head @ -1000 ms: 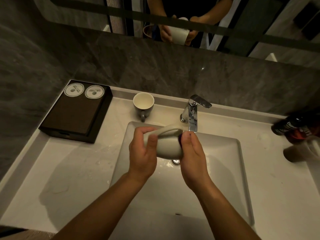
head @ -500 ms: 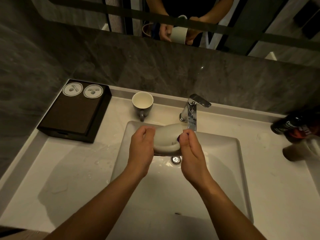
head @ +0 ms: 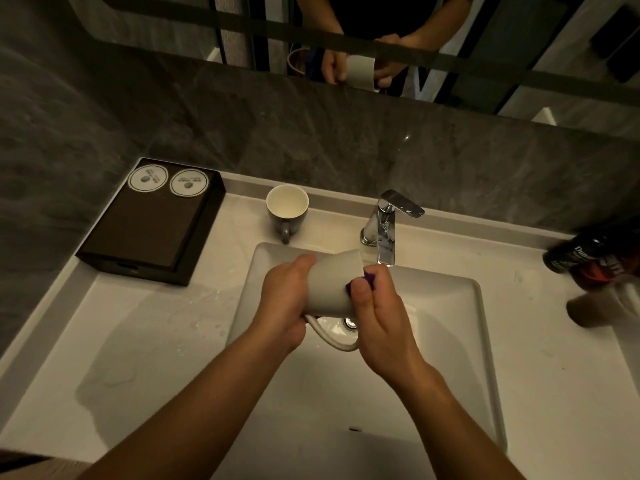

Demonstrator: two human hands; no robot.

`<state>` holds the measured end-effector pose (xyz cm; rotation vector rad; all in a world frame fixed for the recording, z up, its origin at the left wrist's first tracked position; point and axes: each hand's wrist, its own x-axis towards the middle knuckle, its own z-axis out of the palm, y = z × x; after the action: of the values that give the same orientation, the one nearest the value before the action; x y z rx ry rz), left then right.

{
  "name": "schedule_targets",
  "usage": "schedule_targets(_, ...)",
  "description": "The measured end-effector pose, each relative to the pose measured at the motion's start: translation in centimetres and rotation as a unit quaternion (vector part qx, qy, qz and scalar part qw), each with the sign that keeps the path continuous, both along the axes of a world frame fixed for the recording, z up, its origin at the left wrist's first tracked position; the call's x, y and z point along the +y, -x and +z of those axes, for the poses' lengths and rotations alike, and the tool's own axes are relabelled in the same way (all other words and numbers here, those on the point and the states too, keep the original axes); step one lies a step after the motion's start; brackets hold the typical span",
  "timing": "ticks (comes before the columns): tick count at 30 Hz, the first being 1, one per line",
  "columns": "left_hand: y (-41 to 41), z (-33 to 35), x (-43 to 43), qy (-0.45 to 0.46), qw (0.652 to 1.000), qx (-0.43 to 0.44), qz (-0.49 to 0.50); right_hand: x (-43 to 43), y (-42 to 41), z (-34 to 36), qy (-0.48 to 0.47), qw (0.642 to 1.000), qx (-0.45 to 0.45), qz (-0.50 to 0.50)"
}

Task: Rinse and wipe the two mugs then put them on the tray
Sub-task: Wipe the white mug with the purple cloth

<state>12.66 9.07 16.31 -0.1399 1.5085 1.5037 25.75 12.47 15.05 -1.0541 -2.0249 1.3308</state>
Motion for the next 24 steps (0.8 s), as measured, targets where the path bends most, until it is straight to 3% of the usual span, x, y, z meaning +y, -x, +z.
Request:
schedule_targets(3, -0.9, -1.2, -0.3, -0.003, 0.985, 0.172, 0.004, -0.1, 0.3, 0.5, 0.025, 0.999, 0.022, -0.024)
schedule_targets(5, -1.5, -1.7, -0.9, -0.045, 0.940, 0.338, 0.013, 0.2, 0.7, 1.1, 0.066, 0.995, 0.053, -0.055)
schedule_targets(7, -1.3, -3.2, -1.5, -0.139, 0.834, 0.534, 0.001, 0.9, 0.8, 1.7, 0.142, 0.981, 0.092, -0.090)
schedule_targets(9, -0.8, -5.4, -2.0, -0.208, 0.729, 0.651, -0.041, 1.4, 0.7, 2.0, 0.210, 0.967, 0.102, -0.101)
schedule_targets(10, -0.6, -5.7, -2.2, -0.222, 0.729, 0.645, -0.054, 1.4, 0.6, 2.0, 0.210, 0.968, 0.097, -0.098)
schedule_targets(11, -0.7, -5.5, -2.3, -0.213, 0.766, 0.604, -0.057, 1.4, 0.6, 2.0, 0.191, 0.973, 0.090, -0.091)
schedule_targets(13, -1.5, -3.4, -2.2, -0.132, 0.904, 0.406, -0.016, 0.9, 0.5, 1.9, 0.126, 0.987, 0.071, -0.073)
schedule_targets(14, -1.5, -2.3, -1.8, -0.086, 0.970, 0.225, 0.027, 0.6, 0.4, 1.7, 0.091, 0.993, 0.051, -0.056)
schedule_targets(15, -1.2, -1.5, -1.4, -0.046, 0.996, 0.040, 0.063, 0.4, 0.4, 1.4, 0.057, 0.997, 0.026, -0.036)
schedule_targets(16, -0.7, -0.9, -1.3, -0.018, 0.994, -0.078, 0.074, 0.1, 0.3, 0.8, 0.026, 1.000, 0.001, -0.016)
schedule_targets(17, -0.3, -0.6, -1.1, -0.001, 0.990, -0.125, 0.061, -0.1, 0.2, 0.3, 0.002, 1.000, -0.021, -0.001)
schedule_targets(18, -0.1, -0.6, -0.9, 0.003, 0.993, -0.111, 0.047, -0.3, 0.2, -0.1, -0.010, 0.999, -0.033, 0.004)
schedule_targets(21, -0.6, -0.9, -0.8, 0.003, 0.998, 0.045, 0.044, -0.5, 0.5, 0.0, 0.012, 1.000, 0.001, -0.009)
schedule_targets(24, -1.3, -1.4, -1.2, -0.017, 0.965, 0.259, 0.039, -0.2, 1.0, 1.0, 0.059, 0.997, 0.032, -0.044)
